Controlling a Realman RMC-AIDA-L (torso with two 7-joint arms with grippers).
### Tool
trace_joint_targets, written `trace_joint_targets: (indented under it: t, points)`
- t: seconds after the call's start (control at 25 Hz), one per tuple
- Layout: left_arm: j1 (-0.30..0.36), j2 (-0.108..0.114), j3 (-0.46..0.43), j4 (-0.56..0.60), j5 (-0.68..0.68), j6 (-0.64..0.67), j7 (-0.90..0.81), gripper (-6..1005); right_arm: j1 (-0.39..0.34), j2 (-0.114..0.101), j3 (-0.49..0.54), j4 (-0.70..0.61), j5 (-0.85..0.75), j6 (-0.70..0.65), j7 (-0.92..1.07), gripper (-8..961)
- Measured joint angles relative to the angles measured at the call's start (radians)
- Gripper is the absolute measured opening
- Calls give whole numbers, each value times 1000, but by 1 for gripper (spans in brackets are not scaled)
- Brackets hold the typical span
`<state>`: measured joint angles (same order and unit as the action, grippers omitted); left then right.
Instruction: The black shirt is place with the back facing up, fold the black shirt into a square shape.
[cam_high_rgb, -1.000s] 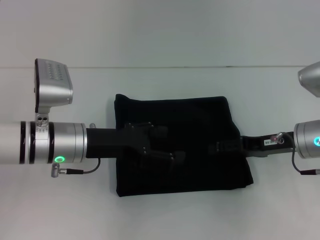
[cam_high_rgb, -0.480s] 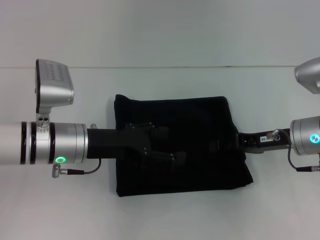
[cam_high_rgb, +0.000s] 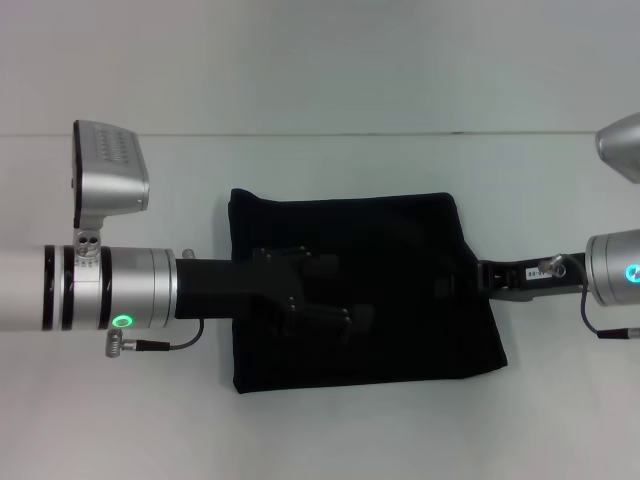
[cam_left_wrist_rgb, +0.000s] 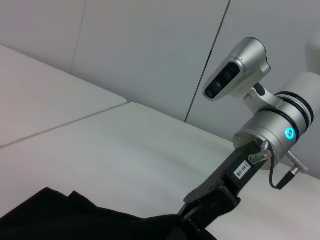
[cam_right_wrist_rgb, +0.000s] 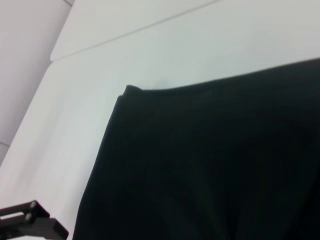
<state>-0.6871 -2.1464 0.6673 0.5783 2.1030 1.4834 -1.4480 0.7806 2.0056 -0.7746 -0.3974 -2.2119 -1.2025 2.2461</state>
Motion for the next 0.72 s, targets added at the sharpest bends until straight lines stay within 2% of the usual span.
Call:
trace_joint_targets:
  t: [0.32, 0.72]
  points:
    - [0, 0, -6, 0, 0, 0, -1, 950, -4, 6, 6, -60, 23, -5, -23, 57]
    - [1, 1, -8, 0, 0, -2, -14, 950, -4, -7, 9, -124, 42, -59, -20, 84]
